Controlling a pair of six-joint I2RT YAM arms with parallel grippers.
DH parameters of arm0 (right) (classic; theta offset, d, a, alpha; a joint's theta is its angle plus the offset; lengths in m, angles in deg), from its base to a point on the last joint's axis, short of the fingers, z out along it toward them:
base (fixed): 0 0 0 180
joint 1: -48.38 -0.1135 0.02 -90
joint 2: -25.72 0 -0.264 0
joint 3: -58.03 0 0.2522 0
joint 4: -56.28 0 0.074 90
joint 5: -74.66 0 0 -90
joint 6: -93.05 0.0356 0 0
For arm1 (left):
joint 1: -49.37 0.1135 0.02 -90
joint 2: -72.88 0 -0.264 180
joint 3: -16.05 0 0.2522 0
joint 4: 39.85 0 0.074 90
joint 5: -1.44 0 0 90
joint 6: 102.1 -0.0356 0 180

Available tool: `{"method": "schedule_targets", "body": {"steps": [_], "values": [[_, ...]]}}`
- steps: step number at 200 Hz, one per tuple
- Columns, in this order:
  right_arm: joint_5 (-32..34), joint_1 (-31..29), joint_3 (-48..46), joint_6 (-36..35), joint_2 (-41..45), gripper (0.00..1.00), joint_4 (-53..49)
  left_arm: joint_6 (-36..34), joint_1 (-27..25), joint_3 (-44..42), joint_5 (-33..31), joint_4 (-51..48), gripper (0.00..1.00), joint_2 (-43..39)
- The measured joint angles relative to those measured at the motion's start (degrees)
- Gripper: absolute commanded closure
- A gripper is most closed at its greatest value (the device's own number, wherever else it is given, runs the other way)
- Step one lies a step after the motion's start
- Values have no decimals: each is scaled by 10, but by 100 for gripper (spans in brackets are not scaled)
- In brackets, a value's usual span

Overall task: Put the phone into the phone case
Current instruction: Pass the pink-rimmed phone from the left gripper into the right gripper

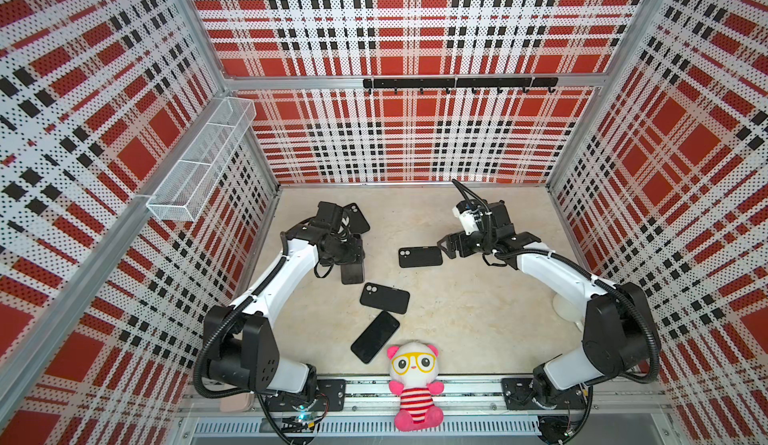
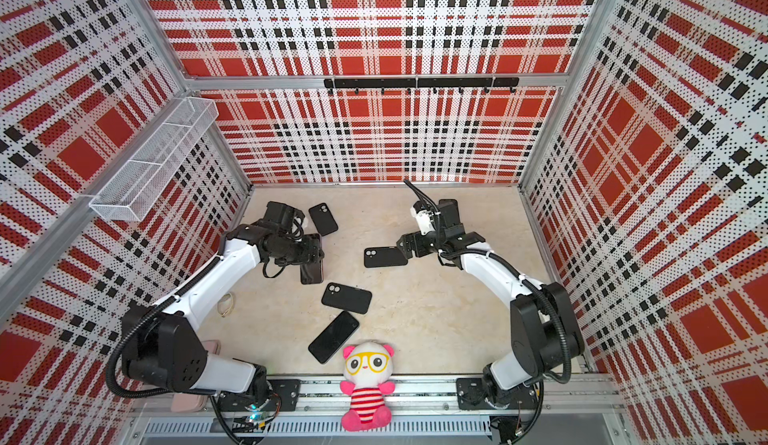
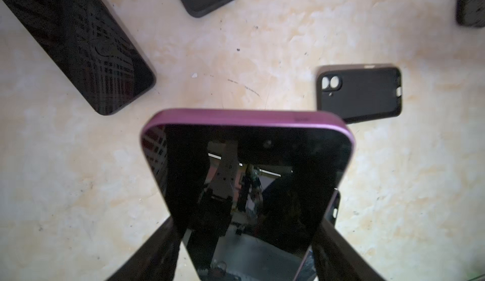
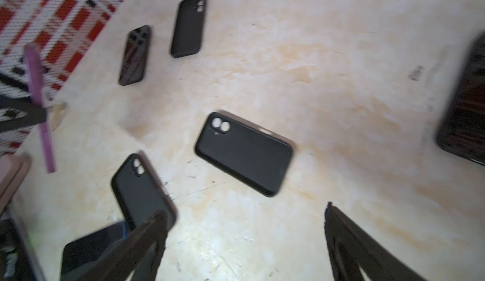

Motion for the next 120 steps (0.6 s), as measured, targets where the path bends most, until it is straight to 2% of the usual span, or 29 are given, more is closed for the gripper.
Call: {"method": "schedule_targets", "body": {"steps": [16, 47, 80, 120], "values": [[-40, -41, -14, 16, -2, 15, 53, 51, 7, -31, 23, 66, 55, -24], [-94, -108, -80, 72, -5, 33, 217, 223, 6, -153, 56, 254, 77, -99], [-106, -132, -121, 113, -37, 43, 369, 419, 1, -282, 73, 462, 89, -141], [-114, -137, -123, 150, -95, 51, 502, 574, -26, -339, 54, 588, 95, -143]]}}
